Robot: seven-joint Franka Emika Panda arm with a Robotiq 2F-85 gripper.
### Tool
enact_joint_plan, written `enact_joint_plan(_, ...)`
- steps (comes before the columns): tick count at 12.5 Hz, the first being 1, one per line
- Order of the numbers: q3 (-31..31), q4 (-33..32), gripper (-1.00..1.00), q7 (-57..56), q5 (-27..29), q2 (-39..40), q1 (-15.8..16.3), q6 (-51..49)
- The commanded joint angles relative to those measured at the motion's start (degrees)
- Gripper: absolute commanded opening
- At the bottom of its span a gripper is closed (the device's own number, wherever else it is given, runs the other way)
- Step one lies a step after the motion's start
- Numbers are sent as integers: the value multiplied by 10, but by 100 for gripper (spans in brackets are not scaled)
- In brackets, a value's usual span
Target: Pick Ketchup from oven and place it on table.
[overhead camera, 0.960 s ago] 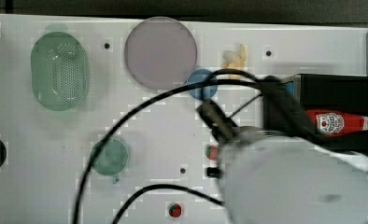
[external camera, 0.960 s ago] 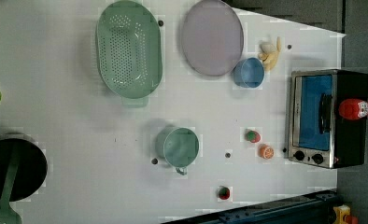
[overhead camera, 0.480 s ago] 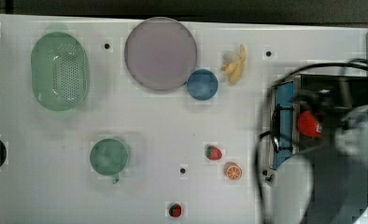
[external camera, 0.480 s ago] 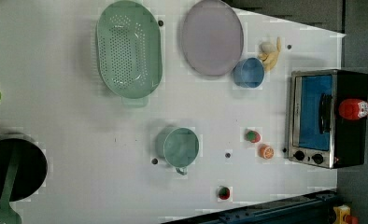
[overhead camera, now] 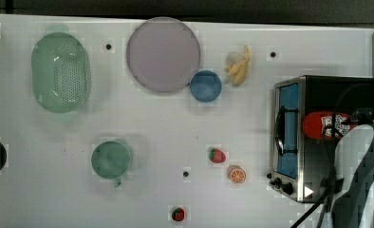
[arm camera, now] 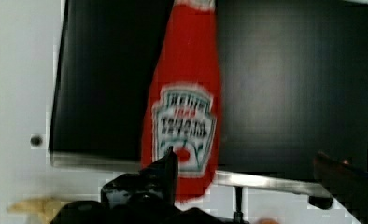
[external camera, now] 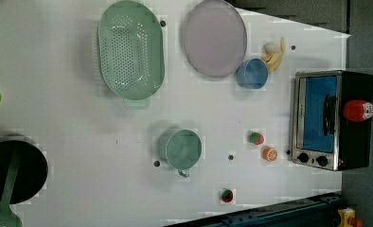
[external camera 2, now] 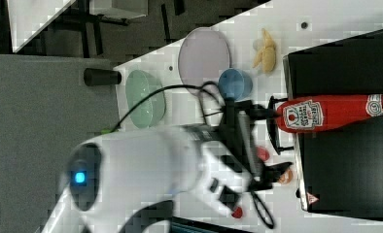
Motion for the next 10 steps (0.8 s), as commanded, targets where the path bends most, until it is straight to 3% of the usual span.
enact_joint_plan(1,-3,58,100,15,36,27,22,-6)
enact_joint_plan(4,-9,72,100,15,91,86,7,3)
enact_joint_plan(10,-7,69,100,15,109,147,-8,40)
